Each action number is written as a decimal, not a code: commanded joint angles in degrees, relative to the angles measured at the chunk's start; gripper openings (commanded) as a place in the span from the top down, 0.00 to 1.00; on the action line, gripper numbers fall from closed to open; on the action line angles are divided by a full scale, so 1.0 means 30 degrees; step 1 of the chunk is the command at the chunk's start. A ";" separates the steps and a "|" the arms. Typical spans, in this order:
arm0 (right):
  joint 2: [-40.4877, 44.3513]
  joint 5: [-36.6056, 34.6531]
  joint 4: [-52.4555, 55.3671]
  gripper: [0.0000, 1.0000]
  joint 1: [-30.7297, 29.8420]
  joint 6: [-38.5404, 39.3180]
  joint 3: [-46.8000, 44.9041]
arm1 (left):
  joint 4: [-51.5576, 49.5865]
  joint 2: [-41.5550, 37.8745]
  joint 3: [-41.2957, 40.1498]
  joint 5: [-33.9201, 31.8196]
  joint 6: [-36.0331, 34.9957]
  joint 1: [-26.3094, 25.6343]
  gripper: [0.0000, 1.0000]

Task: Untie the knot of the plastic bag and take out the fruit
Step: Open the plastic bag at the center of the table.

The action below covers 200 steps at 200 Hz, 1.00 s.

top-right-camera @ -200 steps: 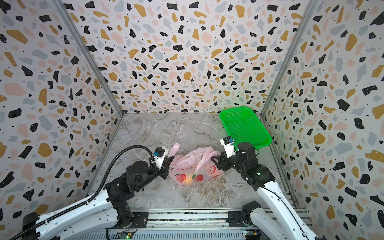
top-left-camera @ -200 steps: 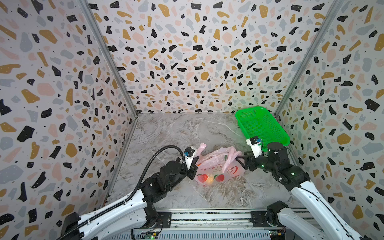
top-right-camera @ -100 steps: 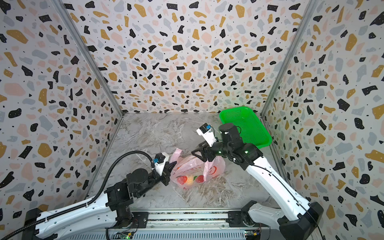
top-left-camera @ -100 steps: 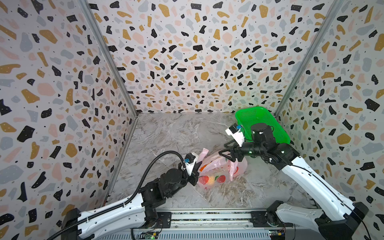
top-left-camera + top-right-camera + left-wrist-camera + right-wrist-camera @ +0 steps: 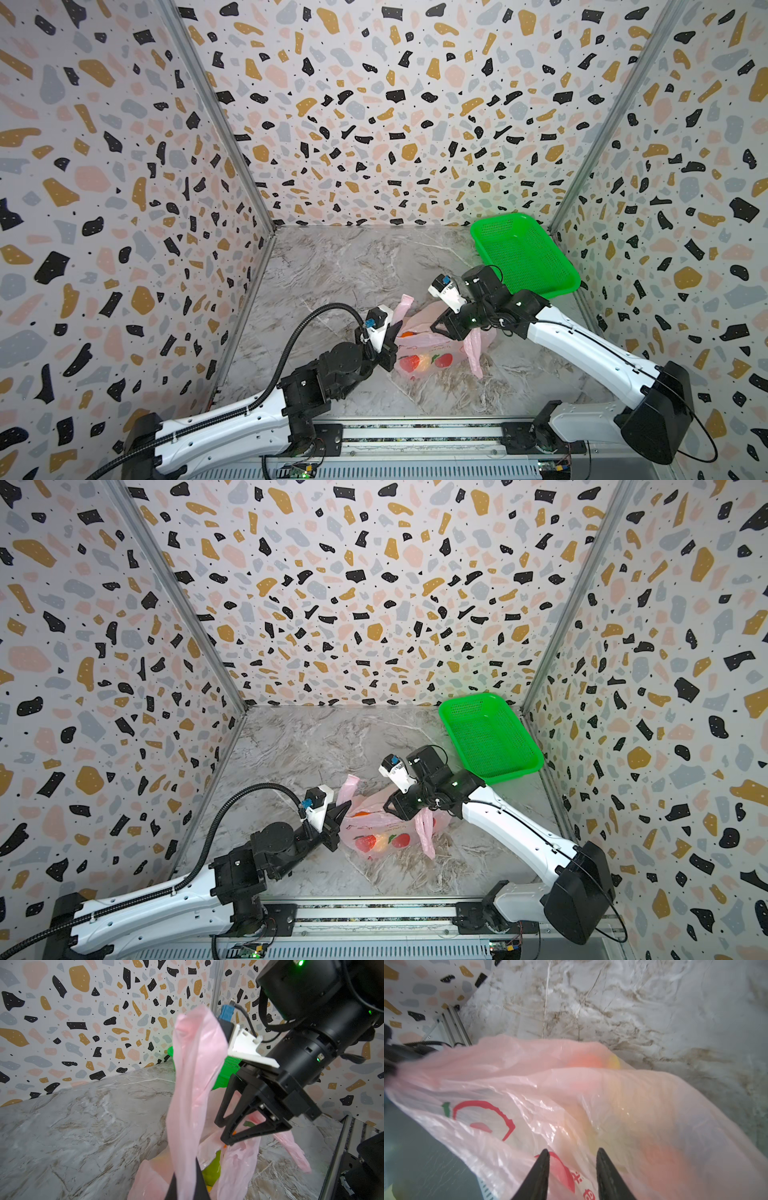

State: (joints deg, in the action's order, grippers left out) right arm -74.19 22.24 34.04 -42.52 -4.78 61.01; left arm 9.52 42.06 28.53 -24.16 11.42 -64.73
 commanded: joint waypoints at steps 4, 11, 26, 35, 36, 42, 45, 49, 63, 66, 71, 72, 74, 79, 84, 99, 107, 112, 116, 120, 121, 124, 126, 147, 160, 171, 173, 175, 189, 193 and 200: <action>0.0821 -0.0948 0.1342 0.61 -0.0804 -0.0656 -0.1357 | 0.1234 0.0030 0.0299 -0.0977 0.0251 -0.0133 1.00; 0.0984 -0.1097 0.1192 0.61 -0.1138 -0.1077 -0.1917 | 0.1401 0.0133 0.0325 -0.1076 0.0229 -0.0134 1.00; 0.1183 -0.0683 0.0358 0.60 -0.1936 -0.2138 -0.3015 | 0.1505 0.0496 0.0569 -0.1357 -0.0059 -0.0133 1.00; 0.1182 -0.0759 -0.0356 0.59 -0.2604 -0.2833 -0.3542 | 0.2139 0.0847 0.0850 -0.1520 -0.0409 -0.0133 1.00; 0.1194 -0.0761 -0.0447 0.58 -0.2667 -0.2920 -0.3590 | 0.2149 0.0898 0.0899 -0.1552 -0.0482 -0.0133 1.00; 0.1073 -0.0664 -0.1069 0.55 -0.2998 -0.3358 -0.3852 | 0.2230 0.1207 0.1202 -0.1648 -0.0798 -0.0133 1.00; 0.0980 -0.0567 -0.1354 0.52 -0.3133 -0.3586 -0.3958 | 0.2245 0.1352 0.1360 -0.1710 -0.0984 -0.0133 1.00; 0.0847 -0.0483 -0.1886 0.49 -0.3306 -0.3871 -0.4056 | 0.2273 0.1581 0.1563 -0.1737 -0.1259 -0.0133 1.00; 0.0163 -0.1569 -0.3502 0.39 -0.3849 -0.4853 -0.4049 | 0.2432 0.2294 0.2218 -0.1762 -0.2329 -0.0133 1.00; 0.0035 -0.1918 -0.3925 0.38 -0.3870 -0.5047 -0.4049 | 0.2472 0.2414 0.2348 -0.1764 -0.2560 -0.0133 1.00; -0.0195 -0.2521 -0.4683 0.36 -0.3873 -0.5472 -0.4099 | 0.2609 0.2618 0.2522 -0.1768 -0.2971 -0.0133 1.00; -0.0227 -0.2638 -0.4822 0.36 -0.3858 -0.5558 -0.4118 | 0.2619 0.2634 0.2540 -0.1779 -0.3052 -0.0133 1.00; -0.0288 -0.2967 -0.5131 0.36 -0.3847 -0.5718 -0.4154 | 0.2670 0.2711 0.2598 -0.1765 -0.3252 -0.0140 1.00; -0.0417 -0.3604 -0.6037 0.35 -0.3761 -0.6166 -0.4285 | 0.2788 0.2889 0.2774 -0.1746 -0.3617 -0.0133 1.00; -0.0536 -0.4137 -0.6944 0.35 -0.3635 -0.6638 -0.4452 | 0.2871 0.3033 0.2953 -0.1763 -0.3946 -0.0118 1.00; -0.0680 -0.5729 -0.9795 0.36 -0.2951 -0.8300 -0.5327 | 0.2943 0.3334 0.3438 -0.1872 -0.4887 -0.0082 1.00; -0.0662 -0.6507 -1.1408 0.38 -0.2614 -0.9025 -0.6018 | 0.2865 0.3483 0.3639 -0.1735 -0.5264 -0.0024 1.00; -0.0708 -0.6937 -1.2270 0.38 -0.2363 -0.9462 -0.6398 | 0.2721 0.3565 0.3765 -0.1629 -0.5420 0.0049 1.00; -0.0760 -0.7149 -1.2852 0.38 -0.2132 -0.9690 -0.6657 | 0.2573 0.3621 0.3890 -0.1540 -0.5482 0.0111 1.00; -0.0799 -0.7344 -1.3366 0.38 -0.1880 -0.9876 -0.6887 | 0.2386 0.3669 0.3953 -0.1391 -0.5537 0.0179 1.00; -0.0837 -0.7393 -1.3514 0.38 -0.1821 -0.9928 -0.6947 | 0.2331 0.3686 0.3974 -0.1356 -0.5536 0.0199 1.00; -0.0903 -0.7568 -1.3819 0.39 -0.1595 -1.0073 -0.7063 | 0.2199 0.3679 0.3992 -0.1270 -0.5543 0.0239 1.00; -0.0977 -0.7701 -1.3950 0.39 -0.1479 -1.0150 -0.7124 | 0.2118 0.3661 0.3994 -0.1235 -0.5537 0.0253 1.00; -0.1230 -0.8918 -1.5244 0.41 -0.0193 -1.0773 -0.7667 | 0.1749 0.3106 0.3467 -0.0409 -0.5400 0.0467 1.00; -0.0968 -0.9645 -1.5999 0.41 0.0524 -1.1120 -0.8056 | 0.1191 0.2695 0.2952 -0.0254 -0.5206 0.0494 1.00; -0.0794 -1.0142 -1.6176 0.41 0.0942 -1.1167 -0.8119 | 0.1134 0.2559 0.2657 -0.0264 -0.5055 0.0541 1.00; -0.0774 -1.0263 -1.6180 0.41 0.0964 -1.1134 -0.8106 | 0.1134 0.2538 0.2613 -0.0324 -0.5027 0.0541 1.00; -0.0776 -1.0360 -1.6181 0.41 0.1028 -1.1104 -0.8081 | 0.1119 0.2555 0.2558 -0.0398 -0.4998 0.0541 1.00; -0.0734 -1.0408 -1.6097 0.41 0.1413 -1.0839 -0.7918 | 0.0962 0.2699 0.2422 -0.1175 -0.4768 0.0571 0.73; -0.0781 -1.0217 -1.6015 0.41 0.1535 -1.0781 -0.7861 | 0.0958 0.2749 0.2358 -0.1539 -0.4669 0.0598 0.61; -0.0865 -0.9800 -1.5948 0.41 0.1713 -1.0651 -0.7803 | 0.0900 0.2857 0.2306 -0.2421 -0.4381 0.0622 0.43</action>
State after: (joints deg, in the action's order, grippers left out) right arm -77.49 -3.90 -12.64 -39.40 -36.12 37.32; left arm 10.22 51.22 36.10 -26.30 -3.18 -63.31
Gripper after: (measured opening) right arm 0.589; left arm 0.267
